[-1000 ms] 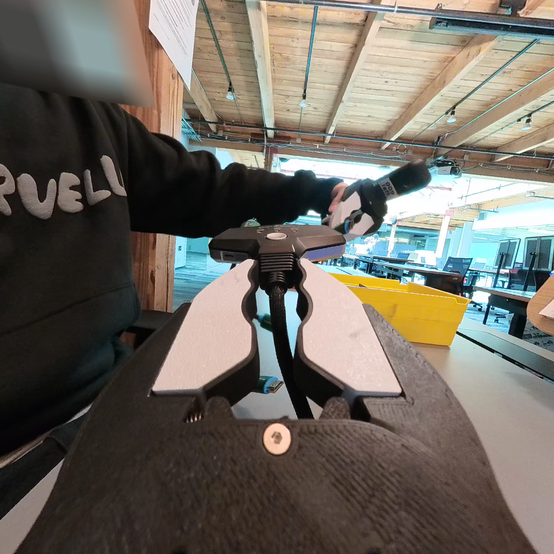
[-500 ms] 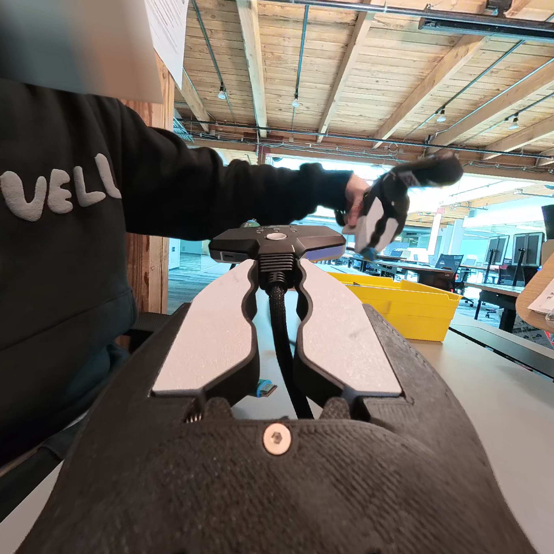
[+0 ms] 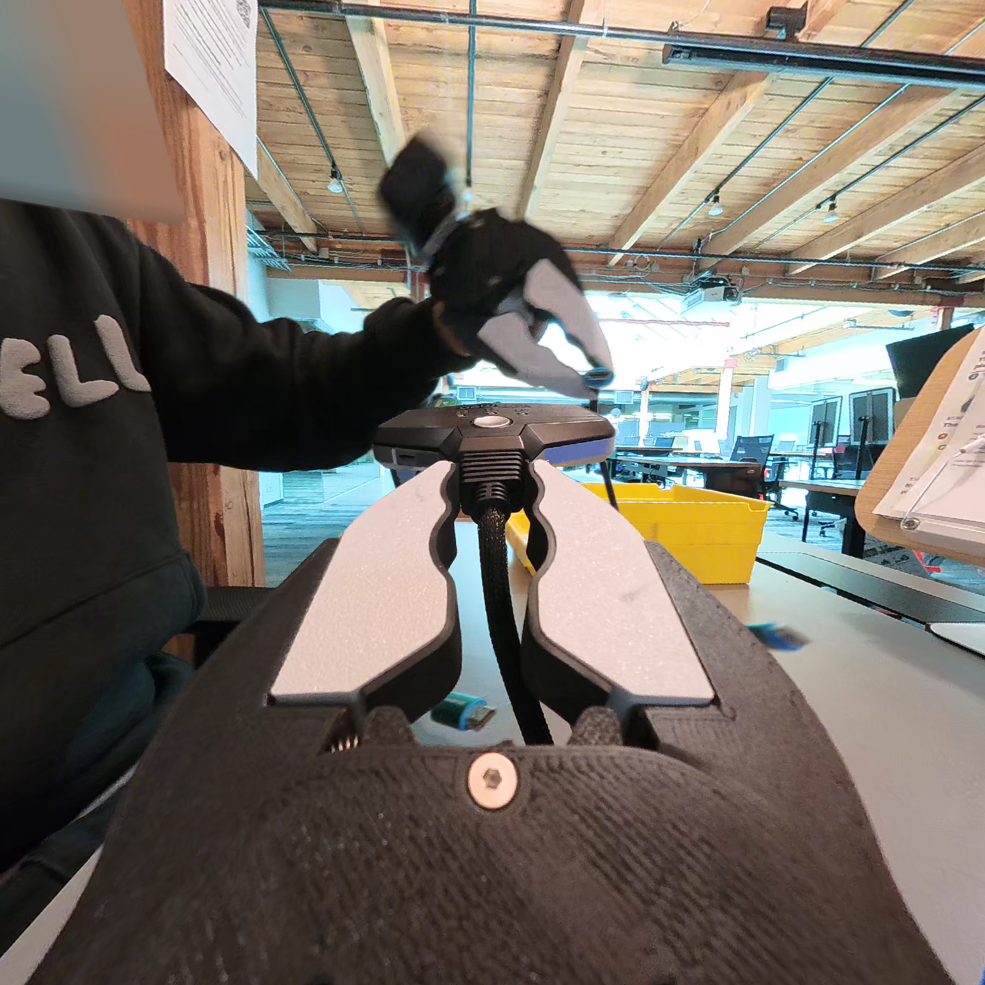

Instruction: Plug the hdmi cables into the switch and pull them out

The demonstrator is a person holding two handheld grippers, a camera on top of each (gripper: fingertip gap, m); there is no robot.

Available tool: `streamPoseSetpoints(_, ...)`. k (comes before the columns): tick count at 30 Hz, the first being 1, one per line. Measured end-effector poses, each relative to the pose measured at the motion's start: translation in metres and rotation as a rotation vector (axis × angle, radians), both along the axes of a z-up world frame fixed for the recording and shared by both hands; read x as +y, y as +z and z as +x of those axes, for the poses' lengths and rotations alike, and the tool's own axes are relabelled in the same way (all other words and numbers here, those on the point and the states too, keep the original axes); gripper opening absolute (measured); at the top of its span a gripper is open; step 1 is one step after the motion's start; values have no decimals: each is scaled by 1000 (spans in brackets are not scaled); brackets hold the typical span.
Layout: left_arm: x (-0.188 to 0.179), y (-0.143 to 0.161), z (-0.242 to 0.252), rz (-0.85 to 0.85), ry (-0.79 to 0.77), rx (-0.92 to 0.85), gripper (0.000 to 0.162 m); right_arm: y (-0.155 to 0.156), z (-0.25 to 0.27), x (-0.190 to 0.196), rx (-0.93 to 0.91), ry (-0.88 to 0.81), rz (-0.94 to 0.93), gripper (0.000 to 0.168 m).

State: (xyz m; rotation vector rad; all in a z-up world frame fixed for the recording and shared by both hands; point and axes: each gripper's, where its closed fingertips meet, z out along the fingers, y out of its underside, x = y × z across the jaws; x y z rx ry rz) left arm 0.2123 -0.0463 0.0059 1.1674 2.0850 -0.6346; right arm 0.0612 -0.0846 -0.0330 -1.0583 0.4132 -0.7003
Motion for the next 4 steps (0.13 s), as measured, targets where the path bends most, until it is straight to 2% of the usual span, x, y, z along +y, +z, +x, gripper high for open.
streamPoseSetpoints(1,2,0,-3,-17,-14,-71,9,0,0,-1,0,-5,0,22)
streamPoseSetpoints(4,13,-9,-23,-3,-18,-107,10,-1,2,-1,4,-11,-5,22)
